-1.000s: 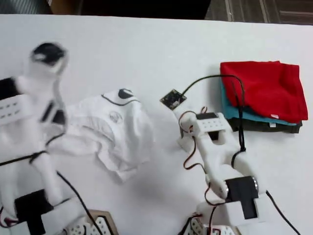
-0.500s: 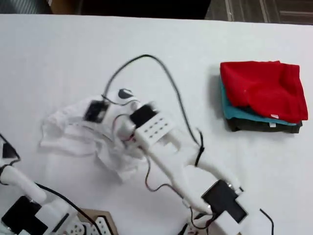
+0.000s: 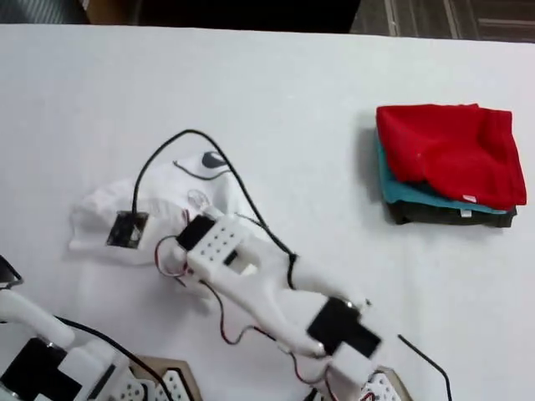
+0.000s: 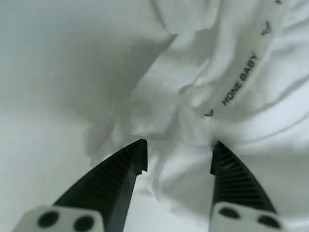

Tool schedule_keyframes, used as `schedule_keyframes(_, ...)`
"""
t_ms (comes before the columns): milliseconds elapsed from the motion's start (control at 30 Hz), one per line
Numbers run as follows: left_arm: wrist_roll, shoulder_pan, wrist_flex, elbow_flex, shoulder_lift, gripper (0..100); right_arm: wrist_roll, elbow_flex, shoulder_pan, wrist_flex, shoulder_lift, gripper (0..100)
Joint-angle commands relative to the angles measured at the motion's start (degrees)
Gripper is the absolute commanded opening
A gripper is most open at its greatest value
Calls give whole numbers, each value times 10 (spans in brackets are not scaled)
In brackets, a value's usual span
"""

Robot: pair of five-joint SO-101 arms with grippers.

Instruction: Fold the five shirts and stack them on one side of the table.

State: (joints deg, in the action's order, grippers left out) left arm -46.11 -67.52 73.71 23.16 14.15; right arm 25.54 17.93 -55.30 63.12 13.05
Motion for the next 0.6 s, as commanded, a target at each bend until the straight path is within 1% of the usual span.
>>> schedule_keyframes(0, -5, -3, -7, -1, 23, 256, -4, -31, 57, -15, 40, 221)
schedule_keyframes(67, -5, -3, -7, -1, 23, 256, -4, -51, 94, -14, 60, 163)
schedule_keyframes(133, -5, -2, -7, -1, 23, 256, -4, -71, 133, -14, 72, 46)
schedule_keyframes(167, -5, -2, -7, -1, 23, 256, -4, -79, 155, -14, 73, 5)
schedule_keyframes(233, -5, 2, -7, -1, 23, 256, -3, -96, 201, -11, 73, 36)
schedule_keyframes(267, -5, 4, -7, -1, 23, 256, -1, -109, 226, -5, 71, 21)
schedule_keyframes(400, -5, 14, -7, 0, 22, 256, 0, -164, 320, 36, 50, 21)
schedule_keyframes(567, -2, 40, -7, 0, 22, 256, 1, -215, 394, 89, -2, 21)
